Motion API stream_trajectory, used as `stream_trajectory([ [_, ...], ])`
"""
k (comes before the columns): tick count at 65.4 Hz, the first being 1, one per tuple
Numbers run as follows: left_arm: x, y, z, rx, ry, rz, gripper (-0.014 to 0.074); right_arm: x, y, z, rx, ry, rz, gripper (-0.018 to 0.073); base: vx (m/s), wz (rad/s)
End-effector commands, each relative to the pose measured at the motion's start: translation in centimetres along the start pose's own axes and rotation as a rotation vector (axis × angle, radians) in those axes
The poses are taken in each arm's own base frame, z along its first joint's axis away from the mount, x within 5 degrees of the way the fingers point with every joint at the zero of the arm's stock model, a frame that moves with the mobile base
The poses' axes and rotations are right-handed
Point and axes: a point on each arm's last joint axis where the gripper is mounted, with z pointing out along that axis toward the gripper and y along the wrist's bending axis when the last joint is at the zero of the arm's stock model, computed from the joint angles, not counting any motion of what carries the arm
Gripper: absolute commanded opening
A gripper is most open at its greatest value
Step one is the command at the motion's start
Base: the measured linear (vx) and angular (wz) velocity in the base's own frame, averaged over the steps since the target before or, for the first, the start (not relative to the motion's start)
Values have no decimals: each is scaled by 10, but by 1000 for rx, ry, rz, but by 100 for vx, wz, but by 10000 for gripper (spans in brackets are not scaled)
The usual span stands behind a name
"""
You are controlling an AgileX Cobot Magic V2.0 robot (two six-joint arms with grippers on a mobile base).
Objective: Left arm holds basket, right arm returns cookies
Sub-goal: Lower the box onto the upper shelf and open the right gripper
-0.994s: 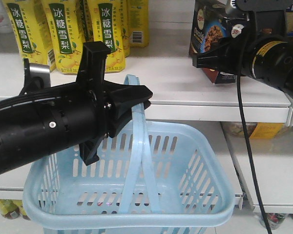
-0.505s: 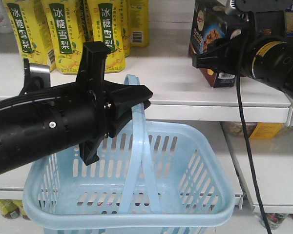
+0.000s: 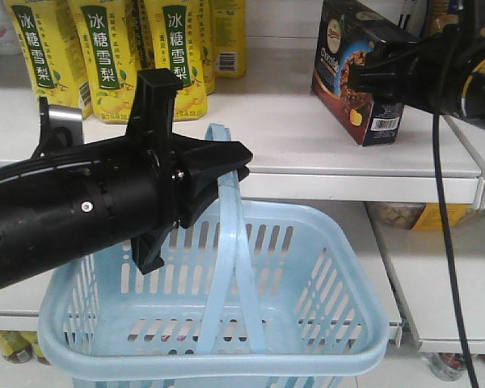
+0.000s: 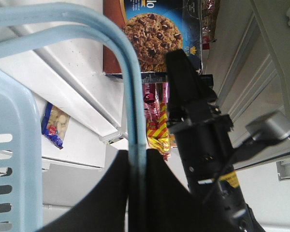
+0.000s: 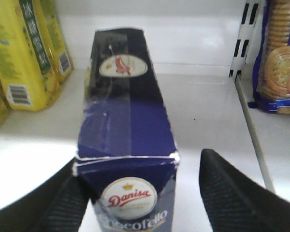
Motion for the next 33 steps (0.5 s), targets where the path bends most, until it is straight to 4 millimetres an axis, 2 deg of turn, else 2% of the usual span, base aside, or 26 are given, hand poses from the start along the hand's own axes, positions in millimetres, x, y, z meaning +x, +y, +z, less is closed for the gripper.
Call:
stream_trajectory([
  [1, -3, -21, -10, 70, -30, 23, -3, -23, -3, -25, -38, -102, 28, 448, 0, 0],
  [18, -3, -21, -10, 70, -30, 23, -3, -33, -15, -62, -18, -119, 80, 448, 0, 0],
  [33, -3, -21, -10, 70, -30, 23, -3, -39, -30, -105, 7, -146, 80, 439, 0, 0],
])
